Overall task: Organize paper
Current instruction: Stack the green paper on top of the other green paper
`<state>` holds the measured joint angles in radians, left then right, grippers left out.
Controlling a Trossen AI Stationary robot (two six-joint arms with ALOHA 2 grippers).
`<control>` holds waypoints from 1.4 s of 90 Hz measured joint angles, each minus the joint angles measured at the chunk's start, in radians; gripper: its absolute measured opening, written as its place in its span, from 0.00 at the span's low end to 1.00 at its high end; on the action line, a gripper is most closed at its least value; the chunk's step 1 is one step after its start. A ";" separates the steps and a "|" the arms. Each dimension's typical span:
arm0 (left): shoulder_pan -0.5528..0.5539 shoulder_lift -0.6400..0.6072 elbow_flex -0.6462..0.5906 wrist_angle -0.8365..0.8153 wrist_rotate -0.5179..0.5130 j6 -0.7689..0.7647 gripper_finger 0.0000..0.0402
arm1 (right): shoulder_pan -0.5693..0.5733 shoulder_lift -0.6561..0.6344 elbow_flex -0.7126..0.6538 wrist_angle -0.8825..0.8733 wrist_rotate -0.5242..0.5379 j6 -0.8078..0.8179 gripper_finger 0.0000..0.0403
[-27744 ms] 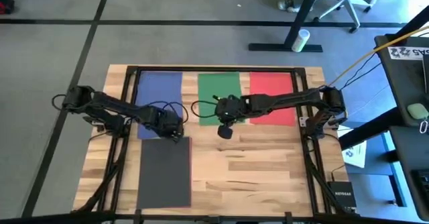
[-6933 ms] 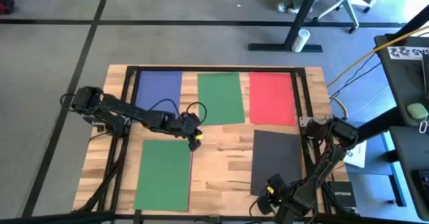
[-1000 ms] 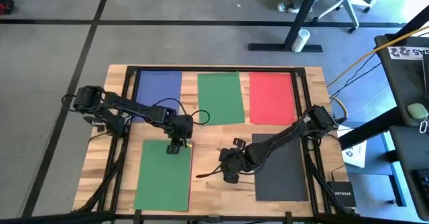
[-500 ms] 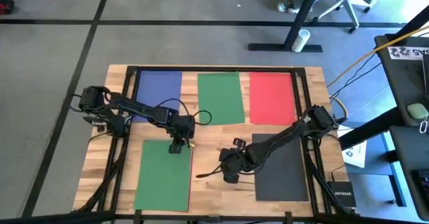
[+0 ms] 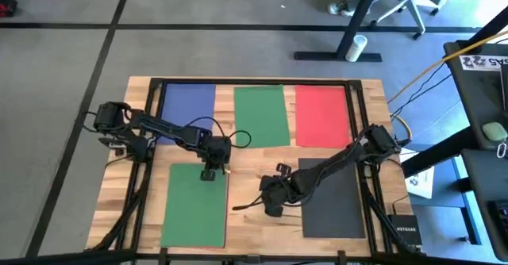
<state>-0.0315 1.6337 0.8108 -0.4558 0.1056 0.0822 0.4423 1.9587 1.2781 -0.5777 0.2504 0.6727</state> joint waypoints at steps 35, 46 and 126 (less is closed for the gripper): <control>-0.002 0.005 0.084 -0.126 0.009 0.000 0.00 | 0.000 0.000 0.000 0.000 0.000 0.000 0.21; -0.002 0.005 0.105 -0.139 0.009 -0.004 0.00 | 0.002 0.000 0.000 0.000 0.000 0.000 0.21; -0.001 0.003 0.110 -0.163 0.003 -0.066 0.00 | 0.002 0.000 0.000 0.000 -0.008 -0.001 0.21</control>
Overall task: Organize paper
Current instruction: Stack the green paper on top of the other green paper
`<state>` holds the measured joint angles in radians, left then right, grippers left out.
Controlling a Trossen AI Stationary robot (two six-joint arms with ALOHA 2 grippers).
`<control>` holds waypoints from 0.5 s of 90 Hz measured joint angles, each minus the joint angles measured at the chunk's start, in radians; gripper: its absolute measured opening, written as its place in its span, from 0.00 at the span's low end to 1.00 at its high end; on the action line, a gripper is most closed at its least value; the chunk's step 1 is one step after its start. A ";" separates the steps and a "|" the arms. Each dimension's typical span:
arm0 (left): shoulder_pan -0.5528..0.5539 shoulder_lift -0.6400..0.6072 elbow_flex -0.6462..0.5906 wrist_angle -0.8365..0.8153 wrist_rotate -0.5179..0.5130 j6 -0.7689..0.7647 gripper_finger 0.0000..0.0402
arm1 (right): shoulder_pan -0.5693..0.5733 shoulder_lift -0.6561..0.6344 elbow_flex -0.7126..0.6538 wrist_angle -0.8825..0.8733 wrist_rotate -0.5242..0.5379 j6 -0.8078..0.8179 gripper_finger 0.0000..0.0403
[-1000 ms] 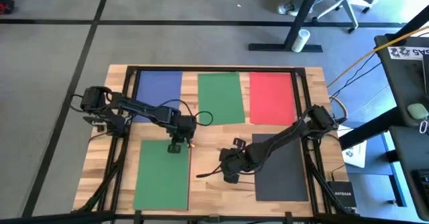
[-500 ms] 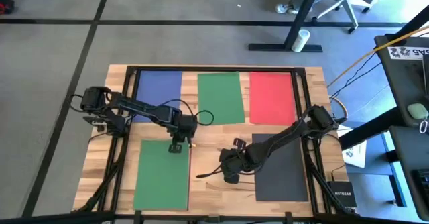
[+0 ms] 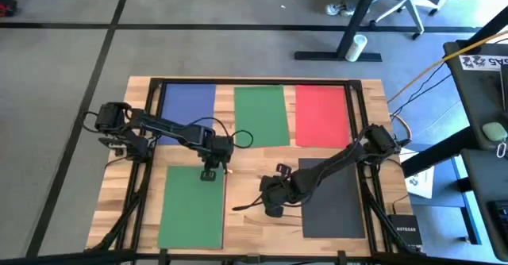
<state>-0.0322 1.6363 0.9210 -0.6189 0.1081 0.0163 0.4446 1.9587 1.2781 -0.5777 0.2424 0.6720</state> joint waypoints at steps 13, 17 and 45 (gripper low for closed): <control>0.000 0.000 0.000 0.000 0.004 -0.001 0.01 | 0.000 0.000 0.000 0.000 0.000 0.000 0.21; 0.000 0.000 0.000 0.001 0.010 -0.004 0.02 | 0.000 0.000 0.000 0.000 0.000 0.000 0.21; 0.001 0.000 -0.052 0.028 0.011 -0.043 0.24 | 0.000 0.000 0.000 0.000 0.000 0.000 0.21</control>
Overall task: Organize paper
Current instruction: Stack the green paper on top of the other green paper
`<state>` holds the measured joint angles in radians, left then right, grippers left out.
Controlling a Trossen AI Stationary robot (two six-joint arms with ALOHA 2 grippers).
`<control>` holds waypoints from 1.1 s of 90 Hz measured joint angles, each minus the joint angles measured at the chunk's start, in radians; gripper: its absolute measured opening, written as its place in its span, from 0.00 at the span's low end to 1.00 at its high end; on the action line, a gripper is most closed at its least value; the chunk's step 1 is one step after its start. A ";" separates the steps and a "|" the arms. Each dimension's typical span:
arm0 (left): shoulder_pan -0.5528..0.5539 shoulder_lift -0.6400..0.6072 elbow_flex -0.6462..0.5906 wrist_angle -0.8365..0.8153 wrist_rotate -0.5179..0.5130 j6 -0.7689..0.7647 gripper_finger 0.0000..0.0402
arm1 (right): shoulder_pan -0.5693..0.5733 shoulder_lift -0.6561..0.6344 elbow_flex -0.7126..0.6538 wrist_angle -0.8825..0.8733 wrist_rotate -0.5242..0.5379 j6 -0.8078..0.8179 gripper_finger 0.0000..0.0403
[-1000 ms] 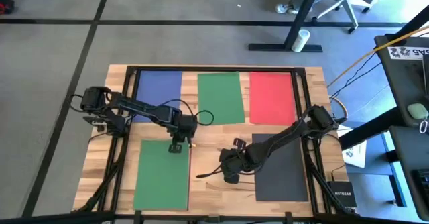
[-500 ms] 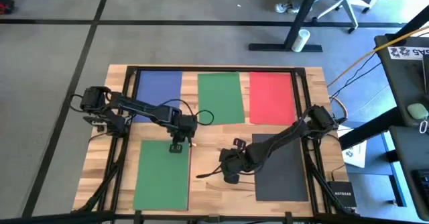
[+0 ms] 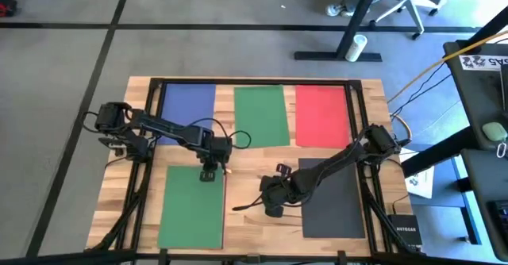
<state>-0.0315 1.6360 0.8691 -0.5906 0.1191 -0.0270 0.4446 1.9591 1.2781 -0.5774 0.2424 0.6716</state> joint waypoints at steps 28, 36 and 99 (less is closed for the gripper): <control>0.000 0.005 -0.002 0.033 -0.056 0.031 0.29 | 0.000 0.000 0.000 0.000 0.000 0.000 0.21; 0.000 0.020 -0.001 0.034 -0.057 0.034 0.29 | 0.000 0.000 0.000 0.000 0.000 0.000 0.21; 0.008 0.030 0.000 0.025 -0.047 0.087 0.01 | 0.000 0.000 0.000 -0.004 0.000 -0.001 0.21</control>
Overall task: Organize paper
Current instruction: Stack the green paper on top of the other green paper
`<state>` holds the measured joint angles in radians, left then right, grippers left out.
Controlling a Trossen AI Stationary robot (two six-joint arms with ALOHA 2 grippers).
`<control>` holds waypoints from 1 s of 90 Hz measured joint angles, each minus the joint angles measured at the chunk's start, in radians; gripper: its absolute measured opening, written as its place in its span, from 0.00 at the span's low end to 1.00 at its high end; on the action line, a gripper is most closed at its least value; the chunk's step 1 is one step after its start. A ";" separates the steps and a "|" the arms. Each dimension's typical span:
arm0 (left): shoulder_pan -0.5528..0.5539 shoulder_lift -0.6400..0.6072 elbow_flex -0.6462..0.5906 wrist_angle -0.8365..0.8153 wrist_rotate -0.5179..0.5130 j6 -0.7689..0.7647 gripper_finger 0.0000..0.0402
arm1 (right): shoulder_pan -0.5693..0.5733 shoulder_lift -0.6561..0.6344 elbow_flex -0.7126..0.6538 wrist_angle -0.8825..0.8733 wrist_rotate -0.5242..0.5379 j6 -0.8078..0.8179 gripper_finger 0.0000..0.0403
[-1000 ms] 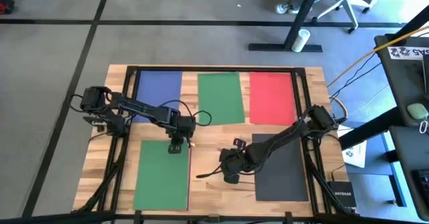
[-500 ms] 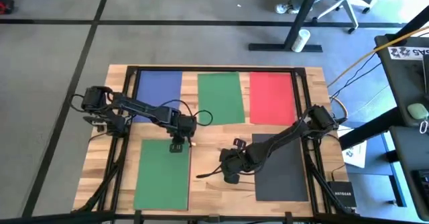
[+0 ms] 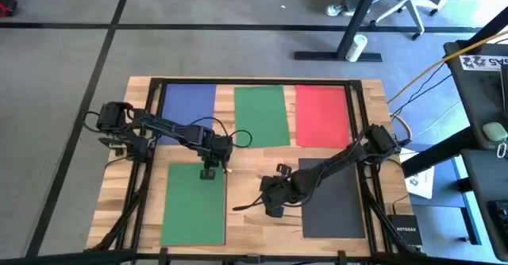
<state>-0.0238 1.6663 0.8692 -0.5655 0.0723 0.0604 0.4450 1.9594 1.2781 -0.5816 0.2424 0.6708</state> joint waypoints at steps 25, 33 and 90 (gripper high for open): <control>0.000 0.007 0.059 -0.091 -0.001 0.000 0.00 | 0.000 0.000 0.000 -0.003 0.000 0.000 0.21; -0.001 0.006 0.082 -0.104 -0.001 0.000 0.00 | 0.000 0.000 0.000 -0.004 0.000 0.000 0.21; 0.002 0.004 0.102 -0.093 -0.009 -0.053 0.14 | 0.000 0.001 0.000 -0.006 0.000 0.001 0.21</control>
<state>-0.0223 1.6707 0.9710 -0.6585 0.0636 0.0071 0.4446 1.9602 1.2781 -0.5878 0.2424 0.6718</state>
